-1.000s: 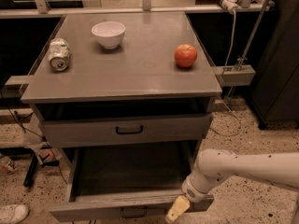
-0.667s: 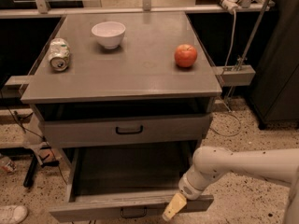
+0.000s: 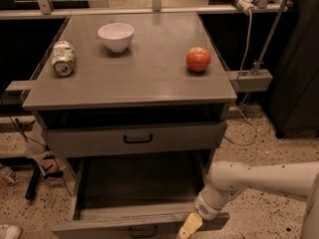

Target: Open middle drawer

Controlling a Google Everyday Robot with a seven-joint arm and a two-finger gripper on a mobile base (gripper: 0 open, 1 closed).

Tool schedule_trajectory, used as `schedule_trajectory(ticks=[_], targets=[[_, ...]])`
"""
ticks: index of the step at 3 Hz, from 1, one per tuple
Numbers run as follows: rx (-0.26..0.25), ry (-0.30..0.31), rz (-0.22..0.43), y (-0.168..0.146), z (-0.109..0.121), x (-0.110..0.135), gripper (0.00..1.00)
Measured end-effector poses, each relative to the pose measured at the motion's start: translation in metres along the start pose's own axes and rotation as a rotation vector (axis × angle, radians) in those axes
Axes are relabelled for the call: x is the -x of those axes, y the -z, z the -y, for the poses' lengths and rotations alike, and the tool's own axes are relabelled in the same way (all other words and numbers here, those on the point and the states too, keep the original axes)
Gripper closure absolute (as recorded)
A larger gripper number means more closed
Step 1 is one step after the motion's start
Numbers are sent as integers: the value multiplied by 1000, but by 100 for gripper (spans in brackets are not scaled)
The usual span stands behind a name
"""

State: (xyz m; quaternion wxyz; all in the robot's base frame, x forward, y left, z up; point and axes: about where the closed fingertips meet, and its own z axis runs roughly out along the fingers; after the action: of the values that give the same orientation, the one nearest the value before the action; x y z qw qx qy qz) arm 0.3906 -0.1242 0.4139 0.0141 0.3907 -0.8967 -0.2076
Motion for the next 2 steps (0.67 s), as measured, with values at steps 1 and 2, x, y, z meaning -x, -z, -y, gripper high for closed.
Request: schedule_trajectory(ticks=[1, 2], targets=[[6, -25, -1, -1, -4, -11, 0], [6, -25, -1, -1, -5, -10, 0]])
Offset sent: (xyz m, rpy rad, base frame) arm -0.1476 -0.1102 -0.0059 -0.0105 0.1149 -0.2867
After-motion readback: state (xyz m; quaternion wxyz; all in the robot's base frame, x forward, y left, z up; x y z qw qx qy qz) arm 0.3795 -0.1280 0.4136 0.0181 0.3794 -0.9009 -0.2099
